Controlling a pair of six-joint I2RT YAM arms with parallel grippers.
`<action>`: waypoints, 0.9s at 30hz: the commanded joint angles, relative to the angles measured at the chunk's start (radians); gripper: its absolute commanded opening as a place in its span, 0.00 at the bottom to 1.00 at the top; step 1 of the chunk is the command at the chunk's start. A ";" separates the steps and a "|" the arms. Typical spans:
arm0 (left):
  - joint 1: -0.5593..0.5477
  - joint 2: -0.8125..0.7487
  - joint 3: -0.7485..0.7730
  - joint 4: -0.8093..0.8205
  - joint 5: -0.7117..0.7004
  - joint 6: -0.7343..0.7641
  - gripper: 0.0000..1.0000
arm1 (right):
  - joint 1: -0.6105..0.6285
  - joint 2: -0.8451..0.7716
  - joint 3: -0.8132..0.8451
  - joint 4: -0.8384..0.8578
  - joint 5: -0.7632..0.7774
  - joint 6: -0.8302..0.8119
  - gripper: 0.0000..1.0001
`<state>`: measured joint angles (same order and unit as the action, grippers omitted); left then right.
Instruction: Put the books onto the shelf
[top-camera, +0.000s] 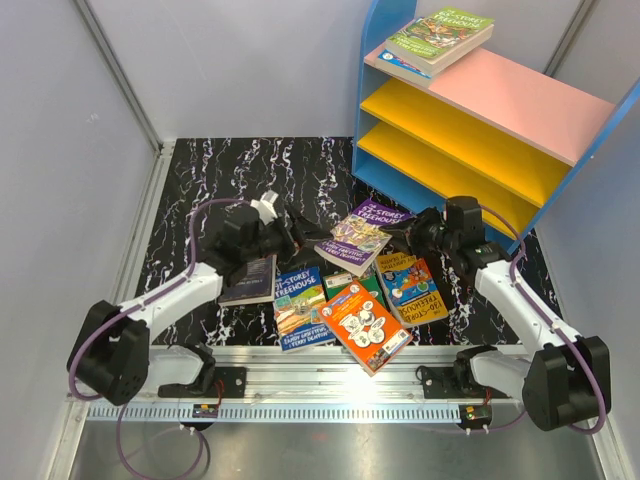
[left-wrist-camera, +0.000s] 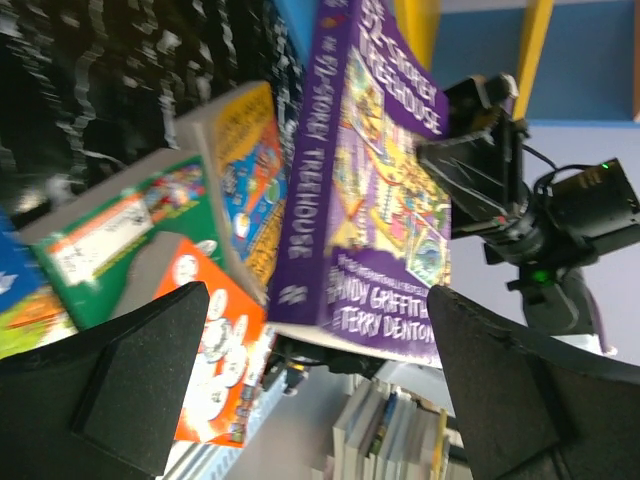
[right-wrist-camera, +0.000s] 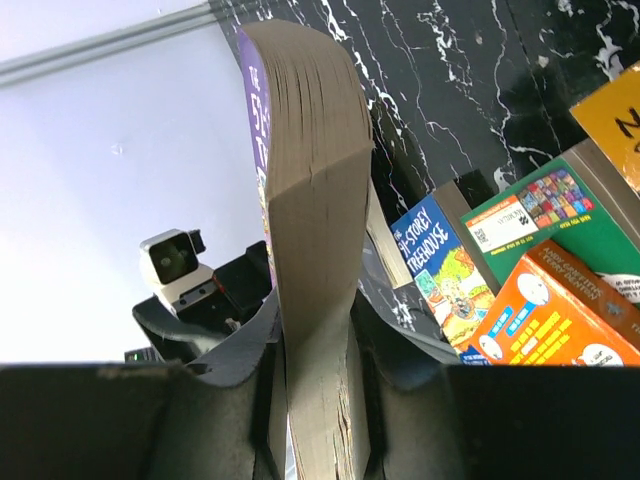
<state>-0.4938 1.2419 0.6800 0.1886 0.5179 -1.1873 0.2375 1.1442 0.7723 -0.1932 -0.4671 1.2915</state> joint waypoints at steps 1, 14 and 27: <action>-0.072 0.063 0.090 0.155 -0.018 -0.067 0.99 | 0.005 -0.080 -0.016 0.126 -0.007 0.097 0.00; -0.167 0.145 0.161 0.147 -0.098 -0.090 0.29 | 0.005 -0.201 -0.076 0.169 0.011 0.204 0.00; -0.160 0.297 0.427 0.140 -0.056 -0.046 0.00 | 0.005 -0.230 0.299 -0.268 0.091 -0.071 1.00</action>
<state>-0.6640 1.5181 1.0183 0.2630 0.4973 -1.2652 0.2287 0.9306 0.8597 -0.3527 -0.3553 1.3525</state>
